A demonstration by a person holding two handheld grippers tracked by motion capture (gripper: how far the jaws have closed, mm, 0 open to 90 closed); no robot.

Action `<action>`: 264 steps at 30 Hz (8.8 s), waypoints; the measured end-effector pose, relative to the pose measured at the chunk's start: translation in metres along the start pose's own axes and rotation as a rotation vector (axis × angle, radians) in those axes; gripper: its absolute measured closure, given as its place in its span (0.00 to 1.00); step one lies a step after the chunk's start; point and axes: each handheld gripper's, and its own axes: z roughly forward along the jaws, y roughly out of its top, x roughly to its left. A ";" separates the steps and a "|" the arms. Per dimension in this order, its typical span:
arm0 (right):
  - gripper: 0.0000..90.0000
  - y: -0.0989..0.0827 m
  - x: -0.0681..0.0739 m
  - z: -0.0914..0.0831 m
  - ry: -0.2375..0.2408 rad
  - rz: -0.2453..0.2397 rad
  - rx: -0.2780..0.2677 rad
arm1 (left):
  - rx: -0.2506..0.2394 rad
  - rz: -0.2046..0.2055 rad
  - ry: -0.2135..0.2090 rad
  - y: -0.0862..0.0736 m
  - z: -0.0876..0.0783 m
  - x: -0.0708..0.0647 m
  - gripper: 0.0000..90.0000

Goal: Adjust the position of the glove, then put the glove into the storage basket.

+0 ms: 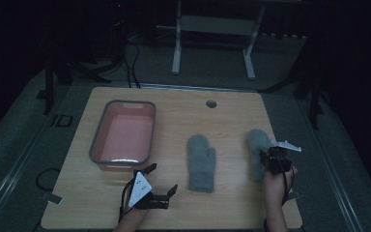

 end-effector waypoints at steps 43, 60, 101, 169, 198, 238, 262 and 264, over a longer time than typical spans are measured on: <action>0.83 -0.017 0.004 0.024 0.048 -0.135 0.027 | 0.004 0.000 0.000 0.000 0.000 0.000 0.01; 0.89 0.016 0.030 -0.013 0.039 -0.057 -0.035 | 0.004 0.001 0.000 0.000 0.000 0.000 0.01; 0.89 0.006 0.195 -0.018 0.210 -0.041 0.047 | 0.000 0.002 -0.026 0.001 0.000 -0.001 0.01; 0.23 0.002 0.107 0.006 0.625 -0.328 -0.022 | 0.310 -0.190 -0.123 0.060 0.092 0.009 0.07; 0.56 -0.016 0.105 0.038 0.630 -0.237 0.152 | 0.592 -0.316 -0.185 0.027 0.138 0.022 0.34; 0.90 0.038 0.120 -0.028 0.678 -0.228 -0.058 | 0.436 -0.174 -0.303 0.124 0.116 0.039 0.86; 0.90 0.113 0.229 -0.033 0.793 -0.256 -0.100 | 0.419 -0.127 -0.153 0.169 0.048 0.133 0.86; 0.90 0.115 0.242 -0.031 0.802 -0.266 -0.096 | 0.425 -0.127 -0.137 0.168 0.039 0.143 0.86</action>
